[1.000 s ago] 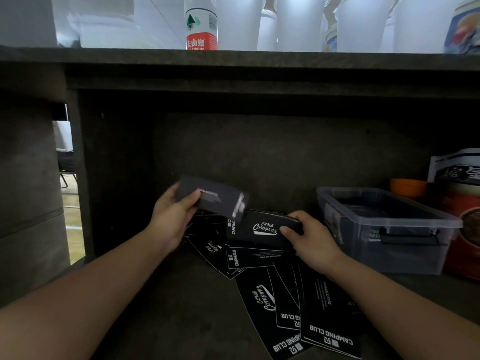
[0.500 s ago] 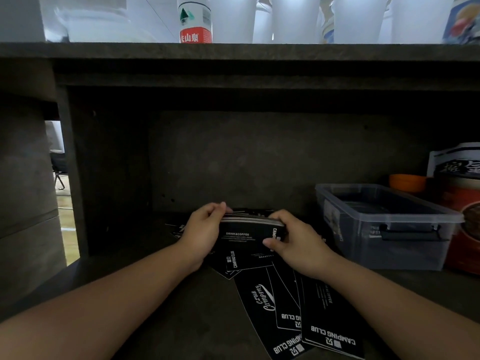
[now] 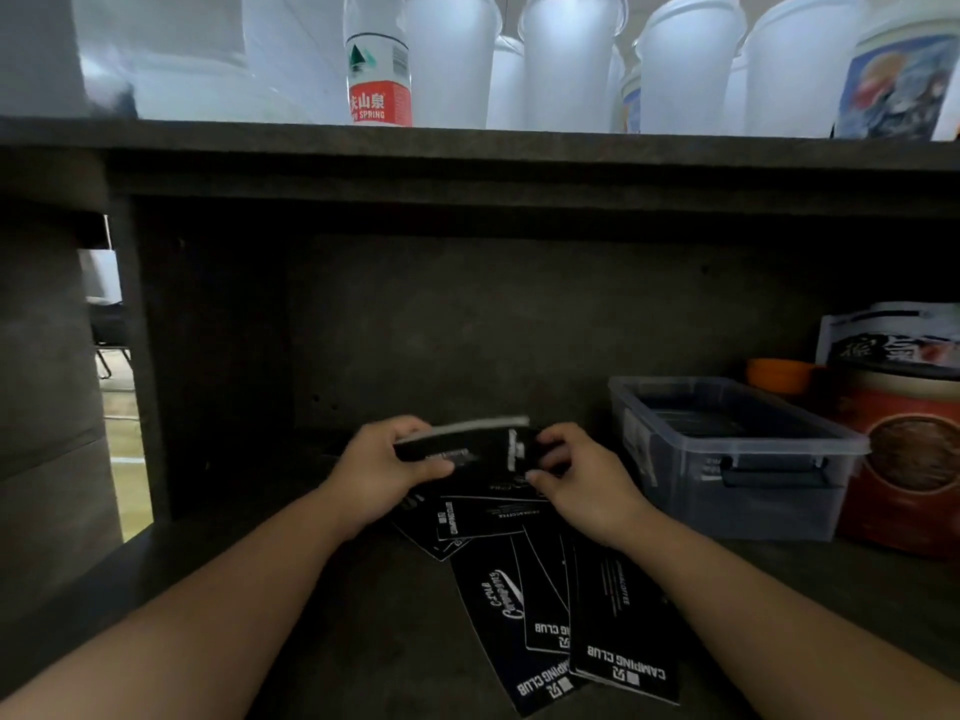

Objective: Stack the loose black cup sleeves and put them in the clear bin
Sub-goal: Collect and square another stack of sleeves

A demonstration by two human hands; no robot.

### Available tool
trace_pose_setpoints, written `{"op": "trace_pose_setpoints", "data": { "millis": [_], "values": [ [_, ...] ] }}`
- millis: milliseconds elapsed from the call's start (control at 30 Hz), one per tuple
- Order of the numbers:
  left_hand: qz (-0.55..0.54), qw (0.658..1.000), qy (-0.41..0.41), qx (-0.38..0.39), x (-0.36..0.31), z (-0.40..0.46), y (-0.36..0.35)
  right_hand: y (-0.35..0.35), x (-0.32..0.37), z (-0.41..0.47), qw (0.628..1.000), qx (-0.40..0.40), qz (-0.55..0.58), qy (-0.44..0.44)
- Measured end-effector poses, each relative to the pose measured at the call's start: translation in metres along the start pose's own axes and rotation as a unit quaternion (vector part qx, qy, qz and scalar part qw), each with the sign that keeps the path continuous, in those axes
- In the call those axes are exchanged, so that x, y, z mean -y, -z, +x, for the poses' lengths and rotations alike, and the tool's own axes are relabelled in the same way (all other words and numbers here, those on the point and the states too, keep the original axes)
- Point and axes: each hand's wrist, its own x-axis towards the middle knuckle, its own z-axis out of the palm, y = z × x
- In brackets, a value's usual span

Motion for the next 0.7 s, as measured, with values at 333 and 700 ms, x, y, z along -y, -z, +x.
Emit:
{"op": "trace_pose_setpoints", "data": {
  "millis": [333,700],
  "values": [
    [-0.031,0.982,0.056,-0.176,0.020,-0.038,0.069,0.006,-0.008,0.003,0.984,0.062,-0.159,0.045],
    [0.158,0.978,0.017,-0.132,0.038,-0.029,0.060,0.016,-0.018,0.000,0.972,0.165,-0.160,-0.039]
  ]
}}
